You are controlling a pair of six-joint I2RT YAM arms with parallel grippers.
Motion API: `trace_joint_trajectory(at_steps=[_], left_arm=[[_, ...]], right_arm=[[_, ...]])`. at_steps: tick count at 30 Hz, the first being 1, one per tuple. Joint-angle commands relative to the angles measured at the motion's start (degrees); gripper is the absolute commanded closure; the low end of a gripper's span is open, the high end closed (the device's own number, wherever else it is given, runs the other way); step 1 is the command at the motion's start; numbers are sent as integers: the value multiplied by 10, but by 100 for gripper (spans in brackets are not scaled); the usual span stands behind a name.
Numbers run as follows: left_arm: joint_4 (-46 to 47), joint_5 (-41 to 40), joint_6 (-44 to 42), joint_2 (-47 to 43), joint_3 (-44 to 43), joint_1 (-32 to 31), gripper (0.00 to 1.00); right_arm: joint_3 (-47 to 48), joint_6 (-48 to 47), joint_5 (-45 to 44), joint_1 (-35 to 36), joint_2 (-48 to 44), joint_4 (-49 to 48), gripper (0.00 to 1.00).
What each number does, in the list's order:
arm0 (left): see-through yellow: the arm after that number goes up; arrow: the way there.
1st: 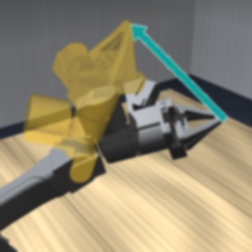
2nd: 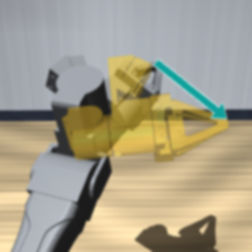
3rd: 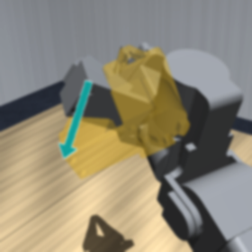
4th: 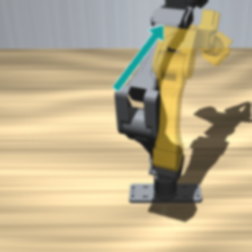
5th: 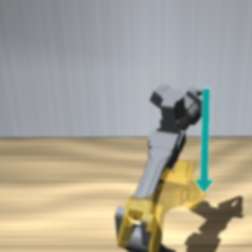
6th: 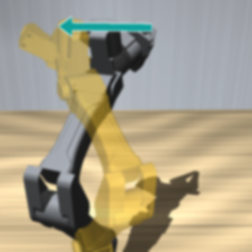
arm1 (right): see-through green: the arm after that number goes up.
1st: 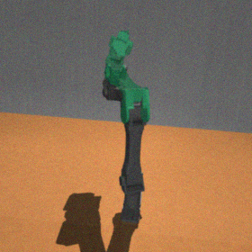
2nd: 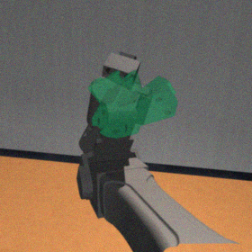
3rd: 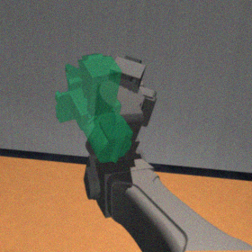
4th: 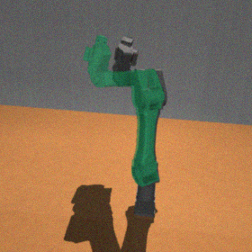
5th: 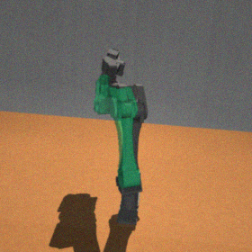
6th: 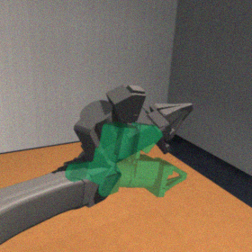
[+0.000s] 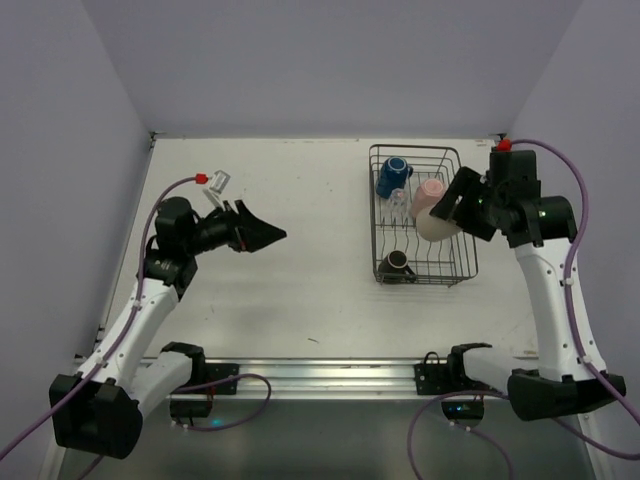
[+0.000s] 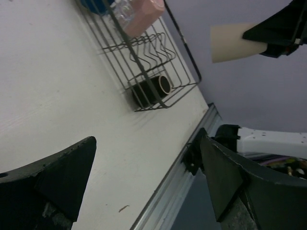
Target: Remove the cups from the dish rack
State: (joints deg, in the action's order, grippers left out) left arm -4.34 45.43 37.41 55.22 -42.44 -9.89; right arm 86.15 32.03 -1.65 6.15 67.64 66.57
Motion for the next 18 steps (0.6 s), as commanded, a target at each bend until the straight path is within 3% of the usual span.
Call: trace_joint_trajectory(at_steps=[1,3,7,11,18], left_arm=[[283,124,153,-20,51,-8,6],[414,142,234,-22,84,-15,6],[498,133,281,-16,95,-56,7],[547,101,310,-19,103,-86,10],[536,92,315,-27,105,-94,12]], right_arm=[[5,-21,173,12,-21,-31,100],[-27,-7,282,25,-36,-88,100],[-105,58,415,75,-57,-243,100],[-159,138,448,136,-46,-405,100],[-161,200,458,205,-8,-534,100]])
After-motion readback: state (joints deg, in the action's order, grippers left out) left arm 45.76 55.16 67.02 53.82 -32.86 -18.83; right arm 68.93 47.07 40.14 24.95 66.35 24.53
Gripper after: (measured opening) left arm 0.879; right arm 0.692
